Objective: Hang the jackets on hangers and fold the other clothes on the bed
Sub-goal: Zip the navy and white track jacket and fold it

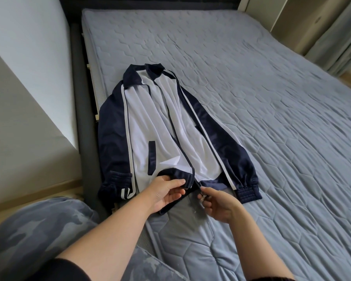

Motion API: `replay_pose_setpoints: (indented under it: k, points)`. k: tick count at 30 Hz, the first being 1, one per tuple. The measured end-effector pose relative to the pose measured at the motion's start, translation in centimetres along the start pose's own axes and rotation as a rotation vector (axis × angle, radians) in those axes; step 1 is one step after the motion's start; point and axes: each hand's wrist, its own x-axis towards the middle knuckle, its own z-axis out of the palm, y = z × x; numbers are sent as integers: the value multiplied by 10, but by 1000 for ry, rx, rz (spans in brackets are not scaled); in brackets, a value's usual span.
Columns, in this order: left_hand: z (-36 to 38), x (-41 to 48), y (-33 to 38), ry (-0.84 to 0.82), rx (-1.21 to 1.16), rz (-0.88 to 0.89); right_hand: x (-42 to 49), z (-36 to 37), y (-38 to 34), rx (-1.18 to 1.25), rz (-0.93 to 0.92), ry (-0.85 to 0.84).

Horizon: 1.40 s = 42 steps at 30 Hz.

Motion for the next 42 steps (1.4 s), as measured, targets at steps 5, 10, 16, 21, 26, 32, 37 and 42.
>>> replay_pose_setpoints:
  k: [5, 10, 16, 21, 26, 32, 37, 42]
  points:
    - [2, 2, -4, 9, 88, 19, -3, -2, 1, -202, -33, 43]
    - [3, 3, -7, -7, 154, -2, -9, -6, -6, -225, -111, 20]
    - [8, 7, -10, 94, 64, 113, -13, -1, -5, 95, -120, -82]
    - [10, 10, -12, 173, 25, 165, -10, 13, 7, 171, -172, -129]
    - [12, 11, -16, 158, 64, 156, -7, 20, 10, 127, -186, -178]
    - [13, 13, -17, 193, 93, 179, -3, 24, 9, 159, -222, -152]
    - [12, 13, -17, 228, 119, 195, -1, 25, 11, 138, -246, -97]
    - [12, 15, -16, 272, 52, 191, 2, 28, 11, 126, -214, -71]
